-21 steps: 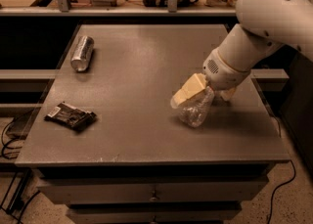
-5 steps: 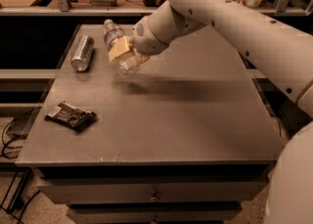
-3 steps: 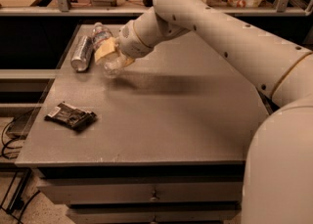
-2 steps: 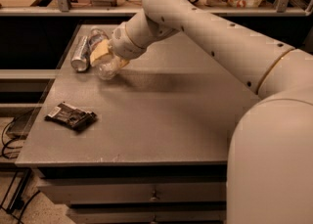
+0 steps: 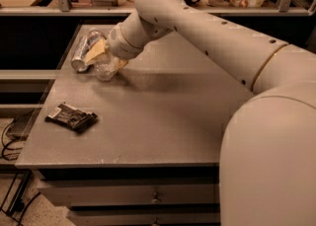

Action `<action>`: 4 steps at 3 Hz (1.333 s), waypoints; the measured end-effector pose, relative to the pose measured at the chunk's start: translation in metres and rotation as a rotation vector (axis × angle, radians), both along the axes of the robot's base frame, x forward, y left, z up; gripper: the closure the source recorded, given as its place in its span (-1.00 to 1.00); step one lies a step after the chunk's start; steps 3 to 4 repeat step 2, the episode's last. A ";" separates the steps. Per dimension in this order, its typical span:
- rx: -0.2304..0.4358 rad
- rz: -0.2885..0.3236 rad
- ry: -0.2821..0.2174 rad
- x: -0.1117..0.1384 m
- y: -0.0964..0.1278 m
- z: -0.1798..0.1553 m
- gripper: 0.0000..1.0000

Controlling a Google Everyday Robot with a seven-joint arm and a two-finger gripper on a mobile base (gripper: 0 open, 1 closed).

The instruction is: Move water bottle near redbull can

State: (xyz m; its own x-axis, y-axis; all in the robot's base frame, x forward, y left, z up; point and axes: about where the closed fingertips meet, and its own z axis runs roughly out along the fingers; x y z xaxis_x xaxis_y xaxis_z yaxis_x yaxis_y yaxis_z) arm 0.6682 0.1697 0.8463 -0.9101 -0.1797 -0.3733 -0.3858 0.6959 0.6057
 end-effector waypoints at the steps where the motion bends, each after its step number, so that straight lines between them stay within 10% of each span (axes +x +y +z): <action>1: -0.015 -0.006 -0.015 -0.002 0.001 0.003 -1.00; 4: -0.016 -0.006 -0.015 -0.002 0.001 0.008 -1.00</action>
Offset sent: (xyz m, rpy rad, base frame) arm -0.0020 0.0010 0.0031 -0.0140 -0.0134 -0.0050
